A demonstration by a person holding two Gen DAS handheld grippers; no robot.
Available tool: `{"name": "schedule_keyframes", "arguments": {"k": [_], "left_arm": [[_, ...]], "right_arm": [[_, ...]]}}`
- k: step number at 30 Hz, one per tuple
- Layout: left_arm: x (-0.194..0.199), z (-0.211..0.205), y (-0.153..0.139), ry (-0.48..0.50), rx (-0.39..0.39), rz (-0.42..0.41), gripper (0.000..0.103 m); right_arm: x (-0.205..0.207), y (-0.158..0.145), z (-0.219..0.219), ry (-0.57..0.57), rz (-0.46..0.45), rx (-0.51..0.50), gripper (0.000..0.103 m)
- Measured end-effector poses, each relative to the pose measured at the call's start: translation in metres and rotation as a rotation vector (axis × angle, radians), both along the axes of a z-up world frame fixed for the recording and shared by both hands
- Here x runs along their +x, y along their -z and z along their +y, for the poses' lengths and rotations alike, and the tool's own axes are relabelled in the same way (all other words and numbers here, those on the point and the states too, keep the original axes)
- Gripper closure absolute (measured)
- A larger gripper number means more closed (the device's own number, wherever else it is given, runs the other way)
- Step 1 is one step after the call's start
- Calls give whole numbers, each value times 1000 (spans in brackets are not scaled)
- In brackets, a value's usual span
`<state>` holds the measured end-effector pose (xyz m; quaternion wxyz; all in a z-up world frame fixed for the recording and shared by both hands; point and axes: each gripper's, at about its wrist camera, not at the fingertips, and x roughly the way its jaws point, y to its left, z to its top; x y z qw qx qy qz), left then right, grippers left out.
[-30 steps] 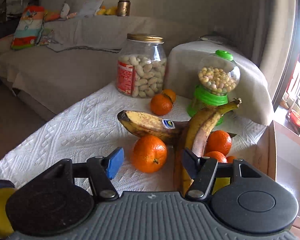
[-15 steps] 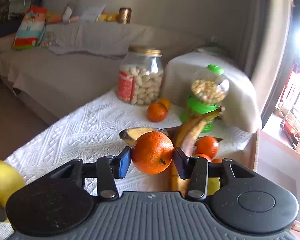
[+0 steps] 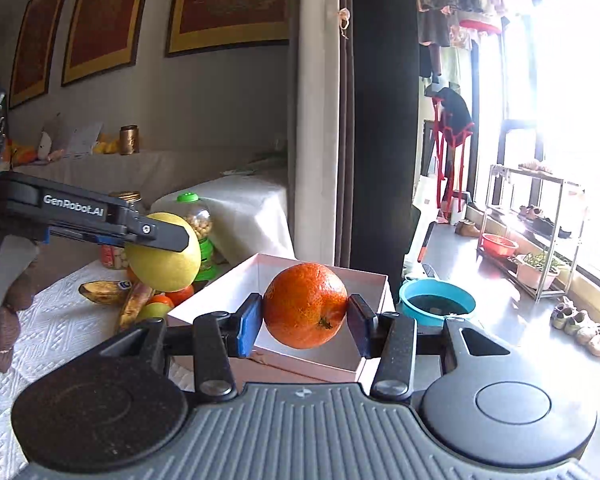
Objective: Organize fruits
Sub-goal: 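Lower the pear into the pink box with the left gripper while the right carries the tangerine over it, then open the left gripper to release the pear while the right gripper drops the tangerine into the box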
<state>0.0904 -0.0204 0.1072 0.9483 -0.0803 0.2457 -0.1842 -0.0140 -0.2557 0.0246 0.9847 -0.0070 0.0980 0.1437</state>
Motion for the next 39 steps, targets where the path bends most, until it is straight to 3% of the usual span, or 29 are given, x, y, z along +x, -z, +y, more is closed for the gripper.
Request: {"name": "schedule_keyframes", "arguments": {"k": [2, 6, 11, 14, 17, 20, 23, 25, 28, 32, 34, 39], "left_arm": [[30, -6, 8, 13, 31, 71, 37], [53, -2, 19, 6, 115, 219, 37], [51, -3, 23, 26, 206, 205, 37], [54, -13, 27, 58, 244, 227, 37], [61, -26, 37, 62, 299, 224, 37], [73, -35, 48, 84, 360, 273, 38], [74, -43, 47, 120, 437, 310, 38], [76, -46, 46, 136, 447, 336, 37], [82, -47, 48, 132, 477, 300, 39], [81, -38, 45, 133, 410, 261, 43], [72, -28, 37, 146, 359, 201, 43], [34, 23, 10, 120, 149, 36, 43]], "right_arm": [[22, 2, -8, 26, 30, 14, 57], [57, -4, -12, 64, 141, 63, 57], [59, -11, -13, 90, 115, 73, 57], [63, -12, -20, 85, 190, 160, 57], [68, -13, -18, 65, 237, 162, 57], [74, -16, -16, 71, 283, 180, 57], [74, -19, -19, 75, 276, 186, 57], [71, -21, -22, 76, 260, 175, 57], [77, -17, -20, 65, 275, 177, 57], [93, -9, -10, 48, 319, 181, 57], [99, -8, -5, 41, 329, 174, 57], [125, -17, 12, 15, 362, 169, 57]]}}
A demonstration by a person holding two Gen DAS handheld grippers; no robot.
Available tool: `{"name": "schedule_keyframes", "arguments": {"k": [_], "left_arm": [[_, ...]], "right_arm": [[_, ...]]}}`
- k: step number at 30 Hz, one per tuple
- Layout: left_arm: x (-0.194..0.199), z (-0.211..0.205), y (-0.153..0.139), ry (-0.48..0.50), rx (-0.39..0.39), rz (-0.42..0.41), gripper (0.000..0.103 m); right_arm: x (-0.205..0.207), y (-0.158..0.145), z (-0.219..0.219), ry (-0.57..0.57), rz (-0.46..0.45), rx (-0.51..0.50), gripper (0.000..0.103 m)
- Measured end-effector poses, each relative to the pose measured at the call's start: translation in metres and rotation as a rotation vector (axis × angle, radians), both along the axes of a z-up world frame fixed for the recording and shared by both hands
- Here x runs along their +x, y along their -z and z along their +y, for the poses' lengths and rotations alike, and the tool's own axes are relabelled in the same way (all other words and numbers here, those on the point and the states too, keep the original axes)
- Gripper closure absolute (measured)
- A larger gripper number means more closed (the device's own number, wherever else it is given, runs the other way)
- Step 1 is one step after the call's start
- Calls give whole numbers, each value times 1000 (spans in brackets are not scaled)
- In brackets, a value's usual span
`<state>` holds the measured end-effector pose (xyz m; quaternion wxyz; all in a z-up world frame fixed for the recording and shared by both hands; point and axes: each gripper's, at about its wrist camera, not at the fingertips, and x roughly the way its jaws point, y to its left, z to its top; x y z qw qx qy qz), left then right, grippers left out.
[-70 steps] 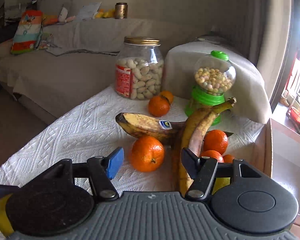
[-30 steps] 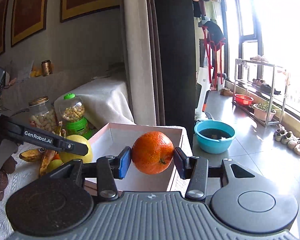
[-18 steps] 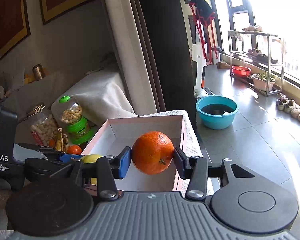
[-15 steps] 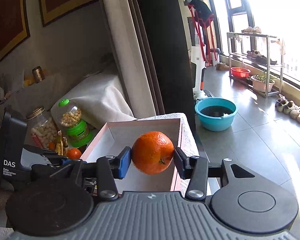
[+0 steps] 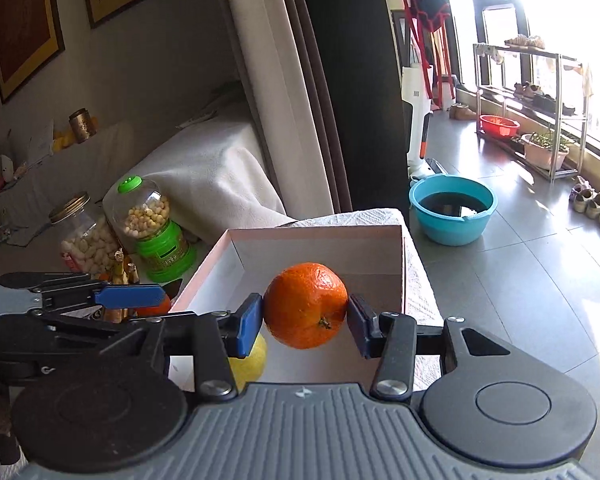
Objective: Organize fruits
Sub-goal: 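Open the left gripper to release the pear while the right gripper drops the tangerine into the box, then grasp the brown banana with the right gripper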
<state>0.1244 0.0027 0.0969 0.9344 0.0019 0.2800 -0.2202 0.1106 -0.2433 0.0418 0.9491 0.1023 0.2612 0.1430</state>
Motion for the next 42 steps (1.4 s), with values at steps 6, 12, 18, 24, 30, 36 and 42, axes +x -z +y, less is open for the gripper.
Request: {"name": "schedule_keyframes", "arguments": {"k": [6, 12, 18, 24, 30, 36, 42], "left_arm": [[-56, 81, 14, -156, -163, -66, 45], [-96, 135, 47, -271, -210, -57, 45], [-102, 165, 62, -336, -223, -22, 45], [-100, 168, 52, -405, -209, -84, 45], [-115, 181, 61, -450, -198, -100, 45], [-135, 203, 79, -505, -315, -79, 45], [-152, 209, 83, -520, -370, -172, 45]], "right_arm": [[73, -10, 43, -92, 173, 40, 57], [153, 28, 72, -151, 497, 73, 55], [137, 17, 68, -102, 426, 72, 48], [57, -31, 139, -162, 89, -336, 28], [9, -35, 216, -335, 7, -409, 27], [-16, 1, 263, -331, -20, -462, 41], [-25, 43, 297, -156, -144, -581, 44]]}}
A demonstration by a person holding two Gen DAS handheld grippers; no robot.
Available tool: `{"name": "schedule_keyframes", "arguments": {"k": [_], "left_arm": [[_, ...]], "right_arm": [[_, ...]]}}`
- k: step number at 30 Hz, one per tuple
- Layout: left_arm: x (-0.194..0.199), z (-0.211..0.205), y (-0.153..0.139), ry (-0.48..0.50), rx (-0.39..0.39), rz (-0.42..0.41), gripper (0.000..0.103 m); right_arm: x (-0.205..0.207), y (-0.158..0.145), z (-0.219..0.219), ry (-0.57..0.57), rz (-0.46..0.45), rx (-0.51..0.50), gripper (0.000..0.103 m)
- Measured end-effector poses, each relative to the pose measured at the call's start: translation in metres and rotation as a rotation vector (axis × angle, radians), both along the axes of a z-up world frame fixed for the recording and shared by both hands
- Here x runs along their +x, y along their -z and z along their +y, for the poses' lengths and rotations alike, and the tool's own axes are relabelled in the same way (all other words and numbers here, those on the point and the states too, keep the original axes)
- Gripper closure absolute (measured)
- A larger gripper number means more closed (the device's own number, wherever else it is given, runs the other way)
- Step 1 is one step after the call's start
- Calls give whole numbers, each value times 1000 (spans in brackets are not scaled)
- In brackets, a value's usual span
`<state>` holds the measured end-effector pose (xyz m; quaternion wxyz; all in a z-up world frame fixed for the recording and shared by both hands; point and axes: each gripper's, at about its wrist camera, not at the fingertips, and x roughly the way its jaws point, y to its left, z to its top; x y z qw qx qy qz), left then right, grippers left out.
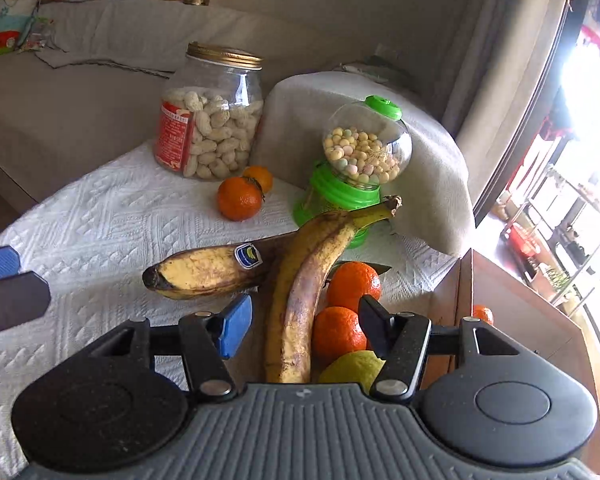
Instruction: Organize fruits
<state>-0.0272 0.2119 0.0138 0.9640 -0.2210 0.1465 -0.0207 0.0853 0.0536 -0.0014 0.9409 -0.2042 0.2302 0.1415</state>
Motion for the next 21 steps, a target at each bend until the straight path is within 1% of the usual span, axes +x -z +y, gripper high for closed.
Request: {"name": "schedule_keyframes", "arguments": {"k": [2, 3, 6, 9, 12, 14, 15, 18, 20, 21], "left_arm": [[-3, 1, -1, 0, -7, -24, 45], [-4, 0, -1, -4, -2, -26, 45], [0, -2, 2, -5, 12, 0, 45], [3, -2, 5, 1, 12, 15, 45], [3, 1, 7, -4, -1, 20, 45], [3, 2, 8, -6, -7, 28, 45], [4, 2, 9, -6, -9, 34, 45], [5, 3, 9, -10, -11, 46, 45], [5, 3, 9, -13, -12, 51, 45], [5, 2, 10, -12, -11, 52, 45]], "right_arm": [[2, 10, 7, 7, 2, -32, 44], [1, 16, 10, 17, -23, -60, 44], [2, 26, 19, 31, -89, -143, 44], [4, 37, 23, 29, -132, -214, 40], [-1, 40, 22, -3, -151, -237, 44], [-5, 38, 19, -29, -139, -223, 50], [-10, 35, 18, -67, -124, -201, 65], [-20, 27, 11, -97, -46, -127, 65], [-27, 21, 1, -114, -9, -75, 66], [-31, 17, -8, -116, 32, -26, 67]]}}
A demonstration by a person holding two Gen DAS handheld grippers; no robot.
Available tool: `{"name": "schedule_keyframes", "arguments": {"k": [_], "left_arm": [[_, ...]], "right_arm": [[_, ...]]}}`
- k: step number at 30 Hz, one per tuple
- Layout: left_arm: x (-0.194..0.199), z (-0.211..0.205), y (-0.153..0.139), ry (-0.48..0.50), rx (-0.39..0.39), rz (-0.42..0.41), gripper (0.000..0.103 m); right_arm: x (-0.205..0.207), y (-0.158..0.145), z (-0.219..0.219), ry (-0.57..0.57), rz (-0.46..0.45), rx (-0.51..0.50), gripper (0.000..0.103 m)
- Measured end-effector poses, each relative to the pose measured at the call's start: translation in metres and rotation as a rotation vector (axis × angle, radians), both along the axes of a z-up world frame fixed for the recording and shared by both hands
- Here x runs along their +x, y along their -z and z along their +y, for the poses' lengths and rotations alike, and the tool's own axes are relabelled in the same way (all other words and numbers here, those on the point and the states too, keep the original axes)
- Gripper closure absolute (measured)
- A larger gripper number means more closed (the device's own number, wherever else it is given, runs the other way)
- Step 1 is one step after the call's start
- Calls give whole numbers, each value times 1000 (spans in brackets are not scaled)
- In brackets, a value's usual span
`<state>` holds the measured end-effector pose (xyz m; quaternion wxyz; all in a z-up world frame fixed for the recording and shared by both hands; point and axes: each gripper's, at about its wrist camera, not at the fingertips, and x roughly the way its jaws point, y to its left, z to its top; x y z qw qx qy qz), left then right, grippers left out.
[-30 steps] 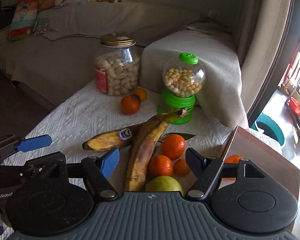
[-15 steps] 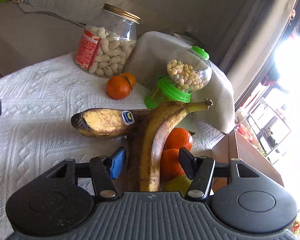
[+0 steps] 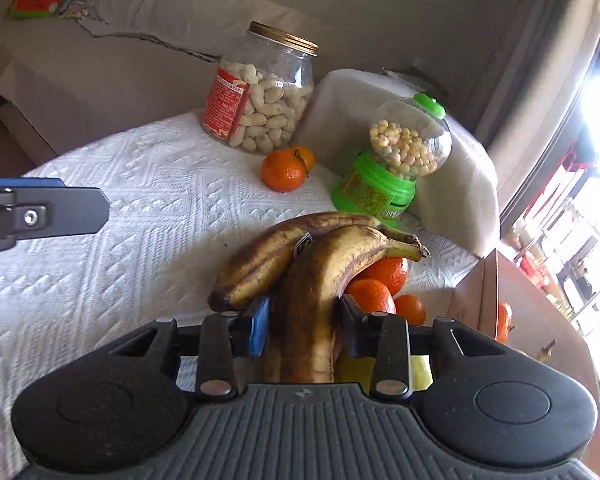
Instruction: Organize fruits
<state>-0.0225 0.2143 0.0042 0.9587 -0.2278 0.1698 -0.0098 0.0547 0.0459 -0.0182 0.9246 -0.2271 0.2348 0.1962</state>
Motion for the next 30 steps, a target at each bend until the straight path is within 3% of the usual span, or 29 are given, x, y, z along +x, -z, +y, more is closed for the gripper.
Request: {"name": "schedule_keyframes", "arguments": {"k": [5, 8, 11, 12, 15, 18, 22, 27, 30], "left_arm": [[1, -9, -3, 47, 19, 33, 45], [2, -25, -6, 121, -4, 102, 45], [0, -42, -13, 181, -5, 133, 45], [-1, -46, -16, 189, 2, 140, 45], [-3, -52, -23, 184, -1, 175, 45], [2, -54, -23, 164, -49, 263, 45], [11, -68, -22, 193, -73, 338, 45], [30, -97, -23, 198, 15, 379, 45], [39, -116, -22, 194, 110, 403, 42]], "right_arm": [[-33, -19, -47, -47, 147, 202, 68], [-65, -15, -68, -85, 159, 224, 68], [-92, -9, -85, -114, 145, 225, 75], [-99, -8, -91, -128, 139, 234, 72], [-113, -9, -111, -121, 74, 259, 44], [-124, -5, -133, -123, 22, 279, 34], [-120, 10, -159, -55, 4, 292, 33], [-102, 27, -190, 115, -13, 363, 33], [-91, 31, -208, 183, 12, 451, 32]]}}
